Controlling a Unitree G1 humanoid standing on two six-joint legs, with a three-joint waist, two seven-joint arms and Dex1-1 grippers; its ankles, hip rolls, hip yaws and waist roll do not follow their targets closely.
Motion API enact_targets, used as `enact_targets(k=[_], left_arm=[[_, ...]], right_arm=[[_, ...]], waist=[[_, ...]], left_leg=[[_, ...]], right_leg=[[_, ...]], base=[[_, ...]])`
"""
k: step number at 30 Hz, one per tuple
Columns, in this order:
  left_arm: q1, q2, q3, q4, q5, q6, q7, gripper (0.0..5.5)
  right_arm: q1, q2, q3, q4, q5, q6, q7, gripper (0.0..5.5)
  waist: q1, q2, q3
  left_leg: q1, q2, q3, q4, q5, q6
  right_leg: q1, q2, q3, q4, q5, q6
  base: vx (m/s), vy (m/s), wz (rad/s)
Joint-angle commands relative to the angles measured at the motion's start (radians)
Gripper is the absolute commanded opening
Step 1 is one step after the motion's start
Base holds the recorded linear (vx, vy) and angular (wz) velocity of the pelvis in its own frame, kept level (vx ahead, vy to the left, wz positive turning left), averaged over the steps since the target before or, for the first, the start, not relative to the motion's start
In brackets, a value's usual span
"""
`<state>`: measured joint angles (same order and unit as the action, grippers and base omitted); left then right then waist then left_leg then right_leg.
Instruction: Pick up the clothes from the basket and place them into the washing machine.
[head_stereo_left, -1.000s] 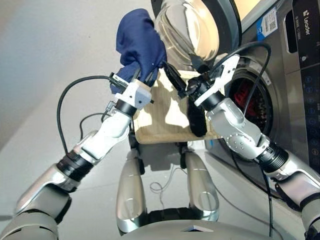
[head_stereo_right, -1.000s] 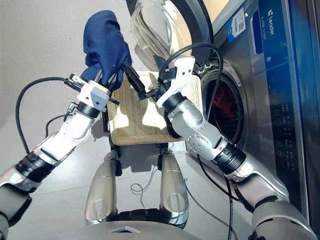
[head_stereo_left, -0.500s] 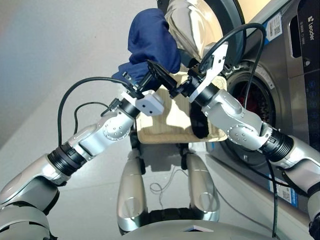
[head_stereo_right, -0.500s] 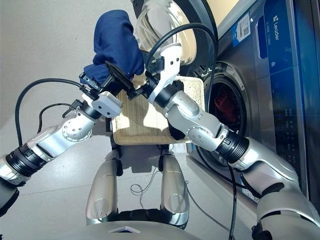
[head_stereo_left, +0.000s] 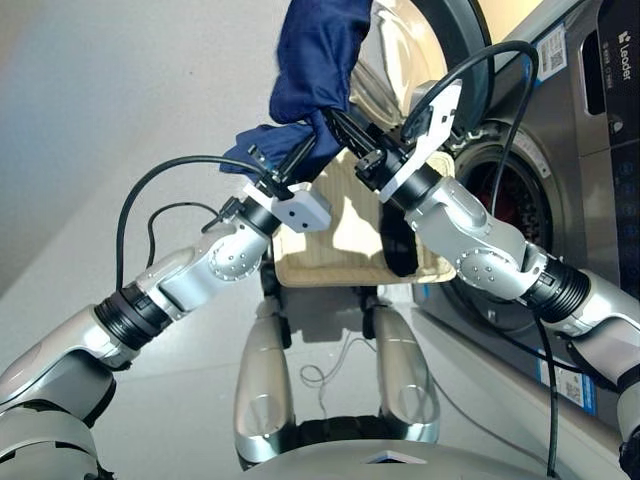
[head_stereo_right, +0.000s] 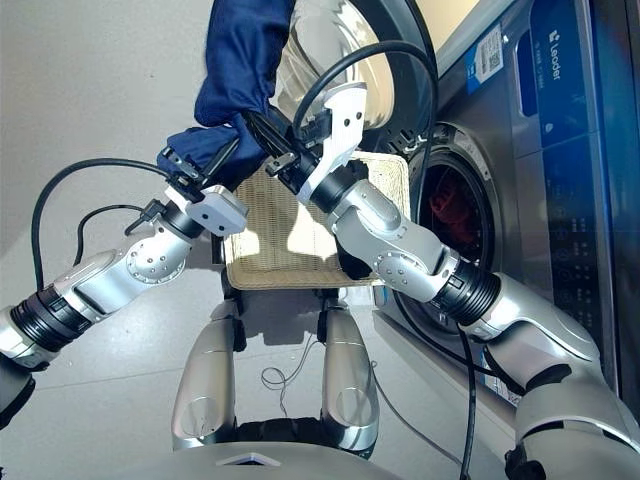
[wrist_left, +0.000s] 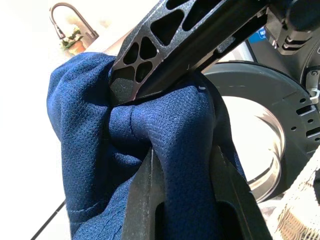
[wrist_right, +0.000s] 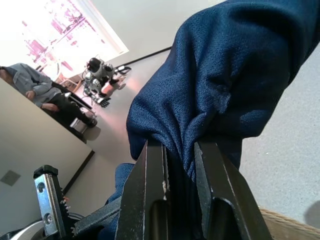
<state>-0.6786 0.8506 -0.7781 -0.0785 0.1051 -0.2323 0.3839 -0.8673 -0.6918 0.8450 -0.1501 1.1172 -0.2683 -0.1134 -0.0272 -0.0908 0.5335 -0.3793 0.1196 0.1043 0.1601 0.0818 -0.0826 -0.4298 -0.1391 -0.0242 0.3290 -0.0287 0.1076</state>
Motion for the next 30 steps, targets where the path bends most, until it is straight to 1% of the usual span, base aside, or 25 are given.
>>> enact_targets(k=[1, 5, 7, 9, 10, 11, 12, 13, 14, 16, 20, 26, 30], left_arm=[[-0.067, -0.047, 0.029, -0.175, 0.107, -0.083, 0.061, 0.00], [-0.061, -0.062, 0.028, -0.171, 0.113, -0.081, 0.095, 0.00], [-0.050, -0.078, 0.026, -0.167, 0.114, -0.089, 0.110, 0.00], [-0.040, -0.096, 0.021, -0.164, 0.112, -0.096, 0.124, 0.00], [-0.033, -0.106, 0.015, -0.159, 0.115, -0.099, 0.135, 0.00], [-0.033, -0.113, 0.012, -0.154, 0.114, -0.103, 0.143, 0.00], [-0.036, -0.119, 0.008, -0.147, 0.113, -0.110, 0.153, 0.22], [-0.036, -0.125, 0.005, -0.143, 0.107, -0.121, 0.160, 1.96], [-0.034, -0.134, -0.005, -0.135, 0.100, -0.131, 0.172, 5.50], [-0.040, -0.142, -0.023, -0.128, 0.080, -0.150, 0.185, 5.50], [-0.044, -0.172, -0.044, -0.111, 0.032, -0.167, 0.196, 5.50], [-0.048, -0.209, -0.045, -0.097, -0.014, -0.168, 0.201, 5.50], [-0.049, -0.219, -0.040, -0.102, -0.034, -0.175, 0.194, 5.50]], right_arm=[[0.053, 0.074, -0.156, -0.056, -0.179, -0.060, -0.074, 0.00], [0.099, 0.112, -0.176, -0.022, -0.247, -0.064, -0.113, 0.00], [0.143, 0.131, -0.204, 0.012, -0.318, -0.071, -0.135, 0.00], [0.190, 0.170, -0.232, 0.089, -0.367, -0.076, -0.172, 0.00], [0.225, 0.201, -0.262, 0.141, -0.396, -0.092, -0.213, 0.00], [0.246, 0.230, -0.281, 0.196, -0.431, -0.093, -0.232, 0.00], [0.262, 0.250, -0.293, 0.246, -0.465, -0.091, -0.251, 0.00], [0.278, 0.262, -0.307, 0.300, -0.501, -0.088, -0.271, 0.00], [0.292, 0.278, -0.320, 0.369, -0.541, -0.086, -0.299, 0.00], [0.304, 0.294, -0.343, 0.480, -0.575, -0.083, -0.330, 0.00], [0.319, 0.328, -0.402, 0.680, -0.615, -0.076, -0.390, 0.00], [0.300, 0.332, -0.465, 0.875, -0.646, -0.058, -0.446, 0.00], [0.260, 0.315, -0.515, 0.977, -0.622, -0.056, -0.469, 0.00]], waist=[[-0.006, 0.031, -0.014], [-0.007, 0.030, -0.014], [-0.007, 0.033, -0.014], [-0.007, 0.038, -0.014], [-0.008, 0.042, -0.014], [-0.008, 0.046, -0.014], [-0.008, 0.048, -0.014], [-0.008, 0.050, -0.014], [-0.008, 0.052, -0.014], [-0.007, 0.054, -0.014], [-0.007, 0.060, -0.014], [-0.002, 0.068, -0.014], [0.004, 0.075, -0.014]], left_leg=[[0.008, -0.029, 0.024, 0.080, -0.060, -0.020], [0.005, -0.029, 0.024, 0.082, -0.060, -0.018], [0.005, -0.032, 0.023, 0.082, -0.061, -0.017], [0.003, -0.034, 0.020, 0.082, -0.061, -0.015], [0.001, -0.036, 0.019, 0.082, -0.061, -0.014], [-0.002, -0.037, 0.017, 0.083, -0.061, -0.013], [-0.004, -0.037, 0.016, 0.083, -0.061, -0.012], [-0.005, -0.037, 0.016, 0.083, -0.061, -0.012], [-0.007, -0.037, 0.015, 0.084, -0.061, -0.012], [-0.012, -0.038, 0.010, 0.085, -0.062, -0.012], [-0.023, -0.041, 0.005, 0.088, -0.061, -0.011], [-0.044, -0.046, -0.006, 0.094, -0.061, -0.013], [-0.057, -0.047, -0.010, 0.098, -0.062, -0.013]], right_leg=[[0.007, -0.020, 0.029, -0.050, 0.060, 0.054], [0.007, -0.021, 0.028, -0.049, 0.061, 0.054], [0.008, -0.023, 0.027, -0.051, 0.061, 0.055], [0.007, -0.024, 0.027, -0.051, 0.060, 0.055], [0.005, -0.026, 0.026, -0.051, 0.059, 0.055], [0.004, -0.027, 0.025, -0.050, 0.059, 0.056], [0.003, -0.028, 0.024, -0.050, 0.058, 0.056], [0.003, -0.029, 0.023, -0.049, 0.057, 0.057], [0.002, -0.029, 0.021, -0.047, 0.056, 0.057], [-0.001, -0.030, 0.018, -0.046, 0.055, 0.058], [-0.008, -0.031, 0.015, -0.042, 0.053, 0.060], [-0.021, -0.034, 0.011, -0.041, 0.051, 0.060], [-0.030, -0.035, 0.010, -0.039, 0.050, 0.060]], base=[[0.000, 0.000, 0.000], [0.000, 0.000, 0.000], [0.000, 0.000, 0.000], [0.000, 0.000, 0.000], [0.000, 0.000, 0.000], [0.000, 0.000, 0.000], [0.000, 0.000, 0.000], [0.000, 0.000, 0.000], [0.000, 0.000, 0.000], [0.000, 0.000, 0.000], [0.003, -0.001, 0.104], [0.000, 0.000, 0.000], [0.000, 0.000, 0.000]])
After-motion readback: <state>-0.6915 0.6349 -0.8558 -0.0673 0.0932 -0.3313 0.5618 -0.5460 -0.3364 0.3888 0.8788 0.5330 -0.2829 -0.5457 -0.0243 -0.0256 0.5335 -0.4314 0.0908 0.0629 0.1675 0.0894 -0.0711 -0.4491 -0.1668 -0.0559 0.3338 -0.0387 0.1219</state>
